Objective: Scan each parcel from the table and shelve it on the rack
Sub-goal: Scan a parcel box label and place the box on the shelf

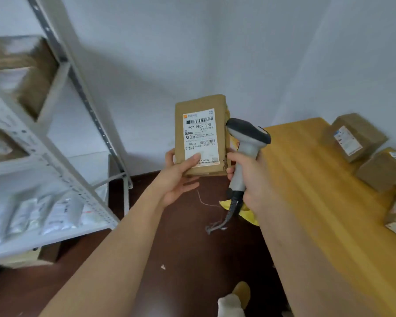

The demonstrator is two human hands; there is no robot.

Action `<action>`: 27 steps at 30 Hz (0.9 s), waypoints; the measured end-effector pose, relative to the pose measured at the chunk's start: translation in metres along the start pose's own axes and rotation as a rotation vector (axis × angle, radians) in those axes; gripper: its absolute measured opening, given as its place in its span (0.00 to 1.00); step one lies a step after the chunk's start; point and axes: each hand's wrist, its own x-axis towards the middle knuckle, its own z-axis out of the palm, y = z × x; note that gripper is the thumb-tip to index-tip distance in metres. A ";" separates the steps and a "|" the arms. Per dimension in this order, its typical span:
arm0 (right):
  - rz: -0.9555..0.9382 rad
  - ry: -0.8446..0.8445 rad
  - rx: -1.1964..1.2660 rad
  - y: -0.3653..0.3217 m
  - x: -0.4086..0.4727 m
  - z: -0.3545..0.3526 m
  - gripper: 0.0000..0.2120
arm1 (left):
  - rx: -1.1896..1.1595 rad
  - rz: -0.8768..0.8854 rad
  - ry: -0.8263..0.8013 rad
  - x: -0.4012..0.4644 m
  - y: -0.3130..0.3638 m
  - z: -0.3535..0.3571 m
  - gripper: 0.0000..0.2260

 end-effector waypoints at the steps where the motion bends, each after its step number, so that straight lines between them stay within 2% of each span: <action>1: -0.002 -0.029 -0.021 0.012 -0.020 0.025 0.11 | -0.042 0.027 0.032 -0.026 0.003 -0.029 0.27; 4: 0.033 -0.165 -0.043 0.044 -0.084 0.106 0.09 | -0.111 0.111 0.183 -0.111 0.017 -0.123 0.24; 8: 0.071 -0.354 -0.064 0.072 -0.160 0.214 0.07 | -0.125 0.210 0.400 -0.217 0.045 -0.232 0.30; 13: 0.114 -0.556 -0.154 0.102 -0.237 0.332 0.10 | -0.195 0.300 0.651 -0.319 0.061 -0.346 0.30; 17: 0.131 -0.694 -0.180 0.129 -0.275 0.410 0.10 | -0.340 0.350 0.832 -0.364 0.061 -0.425 0.29; 21: 0.100 -0.789 -0.216 0.154 -0.289 0.490 0.11 | -0.501 0.395 0.944 -0.385 0.073 -0.500 0.26; 27: 0.133 -0.868 -0.245 0.188 -0.295 0.630 0.10 | -0.570 0.391 1.115 -0.407 0.122 -0.624 0.21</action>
